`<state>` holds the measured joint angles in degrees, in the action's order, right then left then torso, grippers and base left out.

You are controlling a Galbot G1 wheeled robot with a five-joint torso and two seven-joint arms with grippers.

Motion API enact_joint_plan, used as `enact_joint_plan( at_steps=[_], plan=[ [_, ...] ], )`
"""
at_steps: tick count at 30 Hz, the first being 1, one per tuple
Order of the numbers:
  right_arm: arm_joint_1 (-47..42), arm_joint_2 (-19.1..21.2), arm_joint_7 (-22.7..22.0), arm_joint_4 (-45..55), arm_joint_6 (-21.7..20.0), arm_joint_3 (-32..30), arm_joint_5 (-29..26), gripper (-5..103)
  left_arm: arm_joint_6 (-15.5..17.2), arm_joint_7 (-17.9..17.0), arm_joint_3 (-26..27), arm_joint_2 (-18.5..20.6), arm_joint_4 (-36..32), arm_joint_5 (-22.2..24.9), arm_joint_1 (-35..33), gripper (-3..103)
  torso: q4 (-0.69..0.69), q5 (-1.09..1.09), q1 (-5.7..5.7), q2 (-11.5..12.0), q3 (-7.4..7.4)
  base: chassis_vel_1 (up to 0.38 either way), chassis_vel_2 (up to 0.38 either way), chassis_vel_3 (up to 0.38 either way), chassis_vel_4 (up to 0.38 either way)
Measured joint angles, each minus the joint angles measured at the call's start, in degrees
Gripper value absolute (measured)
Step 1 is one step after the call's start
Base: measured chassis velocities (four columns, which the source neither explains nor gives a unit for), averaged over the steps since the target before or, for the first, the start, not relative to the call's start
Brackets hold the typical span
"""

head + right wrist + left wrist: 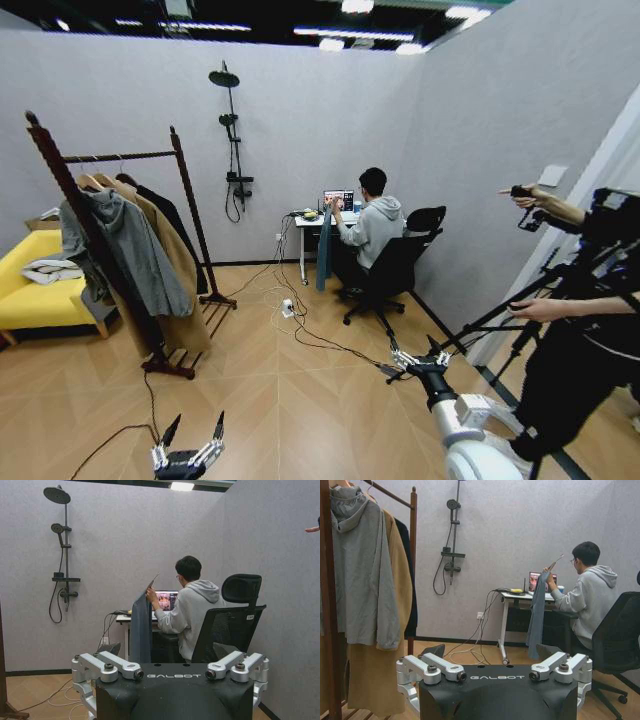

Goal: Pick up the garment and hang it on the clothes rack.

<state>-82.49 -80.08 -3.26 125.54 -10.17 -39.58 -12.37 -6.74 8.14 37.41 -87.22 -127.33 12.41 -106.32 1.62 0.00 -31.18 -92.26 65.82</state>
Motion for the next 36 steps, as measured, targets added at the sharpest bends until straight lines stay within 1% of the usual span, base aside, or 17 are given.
enact_joint_plan(
  at_steps=[36],
  plan=[
    [-0.02, -0.01, -0.22, 0.02, -0.23, 0.05, 0.06, 100, 0.0, 0.0, 0.0, 0.0, 0.0, 0.0, 0.0, 100, 0.0, 0.0, 0.03, -0.02, -0.01, 0.0, 0.0, 0.0, 0.0]
  ],
)
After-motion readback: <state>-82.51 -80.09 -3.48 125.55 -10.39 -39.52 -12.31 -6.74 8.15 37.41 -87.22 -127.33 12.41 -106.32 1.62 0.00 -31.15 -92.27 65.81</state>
